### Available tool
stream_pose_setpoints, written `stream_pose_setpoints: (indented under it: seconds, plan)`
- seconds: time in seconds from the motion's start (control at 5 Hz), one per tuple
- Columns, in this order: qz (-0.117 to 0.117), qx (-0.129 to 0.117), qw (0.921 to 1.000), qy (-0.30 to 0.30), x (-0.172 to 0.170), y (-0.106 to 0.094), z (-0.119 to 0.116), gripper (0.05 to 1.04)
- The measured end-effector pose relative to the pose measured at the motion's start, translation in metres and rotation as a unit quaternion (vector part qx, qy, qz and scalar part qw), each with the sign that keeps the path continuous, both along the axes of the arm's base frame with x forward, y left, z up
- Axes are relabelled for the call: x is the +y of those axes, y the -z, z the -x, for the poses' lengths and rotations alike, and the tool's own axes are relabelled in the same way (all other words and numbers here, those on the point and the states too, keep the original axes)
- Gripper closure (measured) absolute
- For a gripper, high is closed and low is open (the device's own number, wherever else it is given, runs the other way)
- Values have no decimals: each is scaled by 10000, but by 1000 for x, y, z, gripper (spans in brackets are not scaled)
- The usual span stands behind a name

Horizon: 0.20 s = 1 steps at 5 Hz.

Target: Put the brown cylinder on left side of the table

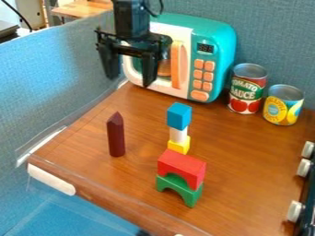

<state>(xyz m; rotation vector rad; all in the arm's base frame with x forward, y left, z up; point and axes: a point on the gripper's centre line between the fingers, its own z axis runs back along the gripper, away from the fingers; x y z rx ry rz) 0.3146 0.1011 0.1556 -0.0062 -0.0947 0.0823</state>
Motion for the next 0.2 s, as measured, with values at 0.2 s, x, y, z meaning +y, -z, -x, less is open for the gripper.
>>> stream_pose_setpoints:
  seconds: [0.2]
  plan:
    - [115,-143,9988,454,-17,7,-1,82]
